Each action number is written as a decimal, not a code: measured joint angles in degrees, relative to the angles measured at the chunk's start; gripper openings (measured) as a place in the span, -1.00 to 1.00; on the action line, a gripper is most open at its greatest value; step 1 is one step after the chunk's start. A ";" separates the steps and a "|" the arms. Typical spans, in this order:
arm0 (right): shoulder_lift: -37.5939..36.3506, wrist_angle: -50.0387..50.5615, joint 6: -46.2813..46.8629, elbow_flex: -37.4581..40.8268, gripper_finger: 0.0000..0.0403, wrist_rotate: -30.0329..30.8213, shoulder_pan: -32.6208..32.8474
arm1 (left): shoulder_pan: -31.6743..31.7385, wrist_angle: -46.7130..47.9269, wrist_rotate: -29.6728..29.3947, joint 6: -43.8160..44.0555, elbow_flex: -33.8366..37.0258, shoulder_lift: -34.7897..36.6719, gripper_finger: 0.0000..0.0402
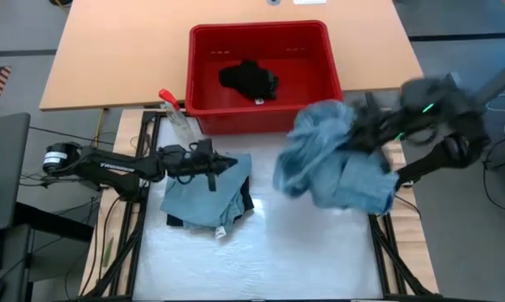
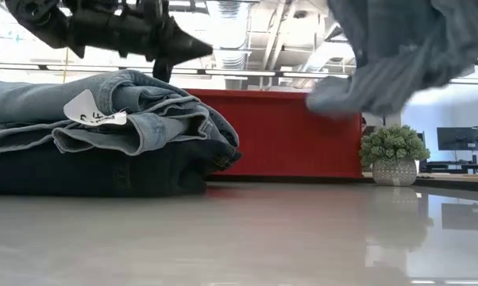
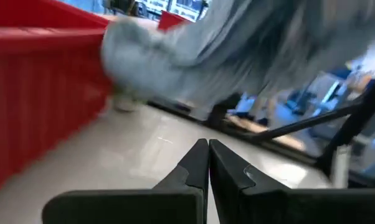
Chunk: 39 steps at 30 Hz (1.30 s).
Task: Fold Laundry from Bin
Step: Fold the light blue polo shirt
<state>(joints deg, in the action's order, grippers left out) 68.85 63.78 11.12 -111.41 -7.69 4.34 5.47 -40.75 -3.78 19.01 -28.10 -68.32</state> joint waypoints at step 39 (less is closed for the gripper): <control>-9.49 -24.74 11.50 55.90 0.19 -0.63 15.48 | -22.30 30.33 -15.36 0.68 -31.45 -23.76 -0.34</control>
<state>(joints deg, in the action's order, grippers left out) 59.36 39.04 22.62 -55.51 -8.32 19.82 -16.83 -10.43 -19.14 19.69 -59.55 -92.07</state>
